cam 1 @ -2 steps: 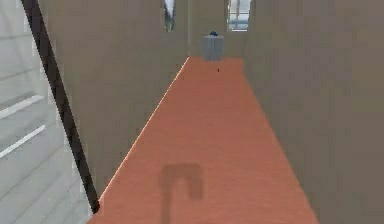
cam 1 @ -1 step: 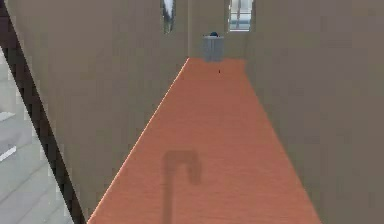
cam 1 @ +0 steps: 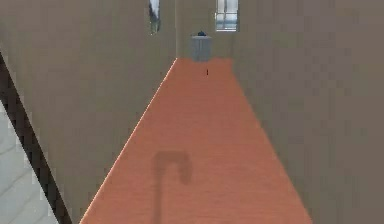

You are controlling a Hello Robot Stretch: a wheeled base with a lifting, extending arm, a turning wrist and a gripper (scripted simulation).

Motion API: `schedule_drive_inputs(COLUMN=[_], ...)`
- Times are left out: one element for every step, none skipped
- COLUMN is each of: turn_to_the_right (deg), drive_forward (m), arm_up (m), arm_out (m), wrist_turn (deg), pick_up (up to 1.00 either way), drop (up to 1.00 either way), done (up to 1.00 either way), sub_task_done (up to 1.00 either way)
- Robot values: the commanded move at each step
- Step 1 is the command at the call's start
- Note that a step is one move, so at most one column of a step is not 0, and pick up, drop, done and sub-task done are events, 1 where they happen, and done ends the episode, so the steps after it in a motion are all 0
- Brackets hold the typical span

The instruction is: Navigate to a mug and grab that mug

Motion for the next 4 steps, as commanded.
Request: schedule_drive_inputs(turn_to_the_right=[0.0,0.0,0.0,0.0], drive_forward=[1.00,1.00,1.00,1.00], arm_up=[0.00,0.00,0.00,0.00], arm_out=[0.00,0.00,0.00,0.00], wrist_turn=[0.0,0.0,0.0,0.0], pick_up=[0.00,0.00,0.00,0.00], drop=[0.00,0.00,0.00,0.00], done=[0.00,0.00,0.00,0.00], sub_task_done=[0.00,0.00,0.00,0.00])
